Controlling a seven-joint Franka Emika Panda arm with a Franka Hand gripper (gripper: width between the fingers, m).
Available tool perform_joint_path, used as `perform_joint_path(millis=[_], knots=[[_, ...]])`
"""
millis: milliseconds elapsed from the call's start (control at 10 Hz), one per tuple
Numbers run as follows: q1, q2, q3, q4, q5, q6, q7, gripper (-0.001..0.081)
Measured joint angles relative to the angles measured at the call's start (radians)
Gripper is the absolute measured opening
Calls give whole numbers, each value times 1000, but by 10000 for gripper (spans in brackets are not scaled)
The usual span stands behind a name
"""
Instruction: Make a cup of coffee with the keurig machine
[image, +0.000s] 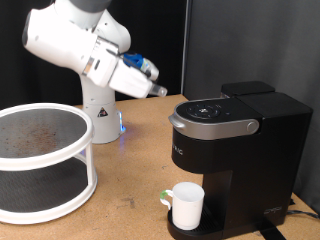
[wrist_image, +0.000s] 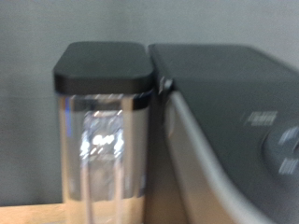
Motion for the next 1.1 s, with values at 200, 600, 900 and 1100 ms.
perform_joint_path(millis=[200, 600, 900, 1100], knots=[[0, -61, 29, 16, 20, 19, 47, 807], [4, -101, 29, 30, 102, 2, 80, 807], [36, -102, 104, 75, 171, 147, 36, 807], [15, -80, 201, 127, -47, 195, 221, 807]])
